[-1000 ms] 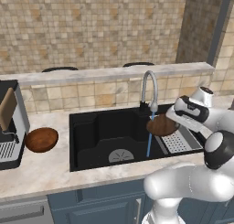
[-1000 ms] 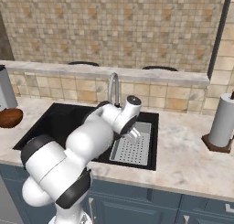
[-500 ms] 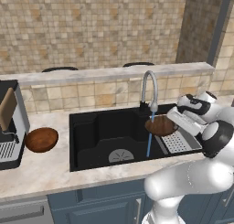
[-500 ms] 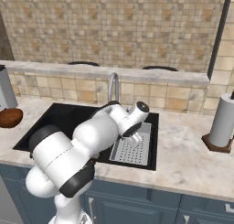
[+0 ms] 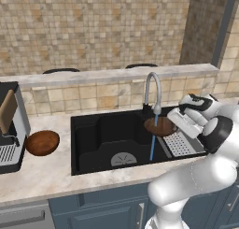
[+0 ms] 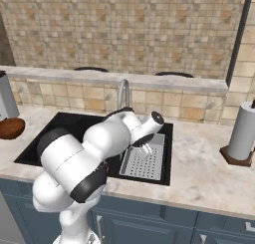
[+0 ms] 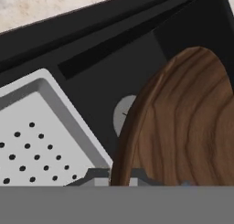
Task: Rinse each bowl for a few seconds and place them down in the sink or on the counter.
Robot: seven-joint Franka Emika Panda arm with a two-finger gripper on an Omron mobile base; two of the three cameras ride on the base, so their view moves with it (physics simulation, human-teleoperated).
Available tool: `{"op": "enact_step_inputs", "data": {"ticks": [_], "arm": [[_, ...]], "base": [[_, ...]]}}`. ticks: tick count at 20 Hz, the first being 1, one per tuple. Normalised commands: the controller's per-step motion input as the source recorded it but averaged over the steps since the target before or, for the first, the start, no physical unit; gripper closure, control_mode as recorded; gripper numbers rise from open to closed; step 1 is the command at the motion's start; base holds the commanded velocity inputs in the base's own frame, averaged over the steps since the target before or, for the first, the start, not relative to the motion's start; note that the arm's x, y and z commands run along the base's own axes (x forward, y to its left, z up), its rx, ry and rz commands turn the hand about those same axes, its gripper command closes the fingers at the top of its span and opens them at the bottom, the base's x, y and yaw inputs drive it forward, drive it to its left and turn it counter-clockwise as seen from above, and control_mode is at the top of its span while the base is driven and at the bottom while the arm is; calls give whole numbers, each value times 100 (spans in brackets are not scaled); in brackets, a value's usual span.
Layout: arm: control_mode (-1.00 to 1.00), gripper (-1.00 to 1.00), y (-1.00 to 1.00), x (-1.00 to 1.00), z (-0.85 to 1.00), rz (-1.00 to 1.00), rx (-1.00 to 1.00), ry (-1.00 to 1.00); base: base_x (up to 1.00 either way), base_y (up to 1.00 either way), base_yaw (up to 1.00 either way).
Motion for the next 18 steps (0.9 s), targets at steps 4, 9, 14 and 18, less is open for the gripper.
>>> {"op": "enact_step_inputs", "data": {"ticks": [4, 9, 14, 18], "arm": [[-100, 100, 50, 19, -3, 0, 0, 0], [-100, 100, 24, -9, 0, 0, 0, 0], [-100, 100, 0, -37, 0, 0, 2, 0], [-100, 100, 0, -20, 0, 0, 3, 0]], "base": [[0, 0, 0], [0, 0, 0], [0, 0, 0], [0, 0, 0]]}}
